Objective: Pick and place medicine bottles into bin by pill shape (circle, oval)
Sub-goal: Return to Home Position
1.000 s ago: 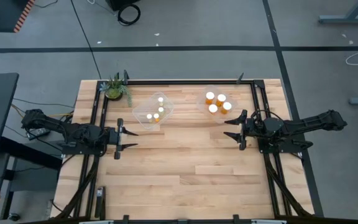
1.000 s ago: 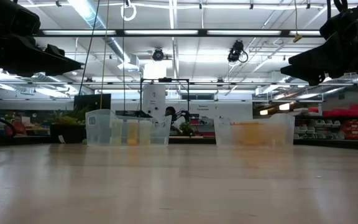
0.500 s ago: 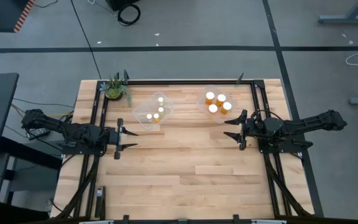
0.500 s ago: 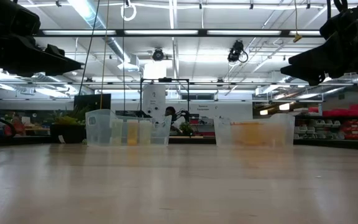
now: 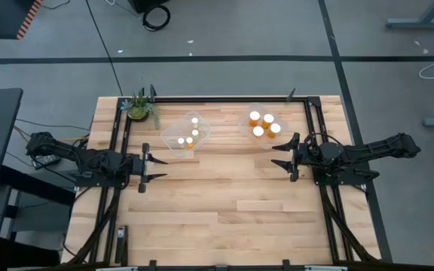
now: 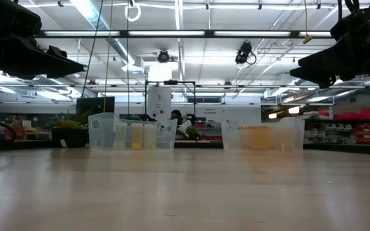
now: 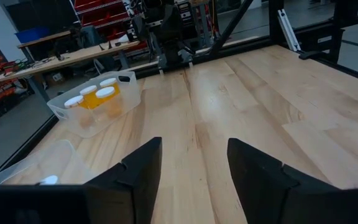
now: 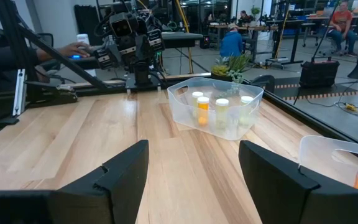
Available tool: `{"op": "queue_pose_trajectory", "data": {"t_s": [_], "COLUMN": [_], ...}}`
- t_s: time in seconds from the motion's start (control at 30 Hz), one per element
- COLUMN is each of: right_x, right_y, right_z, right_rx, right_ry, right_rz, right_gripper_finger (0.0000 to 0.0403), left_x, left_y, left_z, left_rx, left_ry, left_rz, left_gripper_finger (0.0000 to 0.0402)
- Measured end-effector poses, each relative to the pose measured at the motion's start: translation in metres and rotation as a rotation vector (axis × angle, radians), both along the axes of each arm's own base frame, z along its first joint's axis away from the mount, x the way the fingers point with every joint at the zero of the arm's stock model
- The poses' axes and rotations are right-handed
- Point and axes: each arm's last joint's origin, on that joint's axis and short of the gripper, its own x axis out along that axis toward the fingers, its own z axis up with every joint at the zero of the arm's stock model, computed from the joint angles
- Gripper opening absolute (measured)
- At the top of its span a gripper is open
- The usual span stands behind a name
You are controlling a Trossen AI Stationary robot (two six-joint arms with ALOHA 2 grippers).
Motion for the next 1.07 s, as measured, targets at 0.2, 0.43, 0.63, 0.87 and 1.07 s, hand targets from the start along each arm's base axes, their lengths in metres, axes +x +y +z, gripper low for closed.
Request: {"op": "queue_pose_trajectory", "data": {"t_s": [0.2,0.43,0.63,0.87,1.07], "right_x": [0.0,0.0,0.0,0.0,0.0], "right_y": [0.0,0.0,0.0,0.0,0.0], "right_z": [0.0,0.0,0.0,0.0,0.0], "right_rx": [0.0,0.0,0.0,0.0,0.0], "right_ry": [0.0,0.0,0.0,0.0,0.0], "right_rz": [0.0,0.001,0.0,0.0,0.0], "right_gripper_finger": [0.0257,0.0257,0.0257,0.0257,0.0257], "left_x": [0.0,0.0,0.0,0.0,0.0], "left_y": [0.0,0.0,0.0,0.0,0.0], "left_z": [0.0,0.0,0.0001,0.0,0.0], "left_rx": [0.0,0.0,0.0,0.0,0.0], "left_ry": [0.0,0.0,0.0,0.0,0.0], "left_rz": [0.0,0.0,0.0,0.0,0.0], "left_gripper_finger": [0.0197,0.019,0.0194,0.0193,0.0191]}}
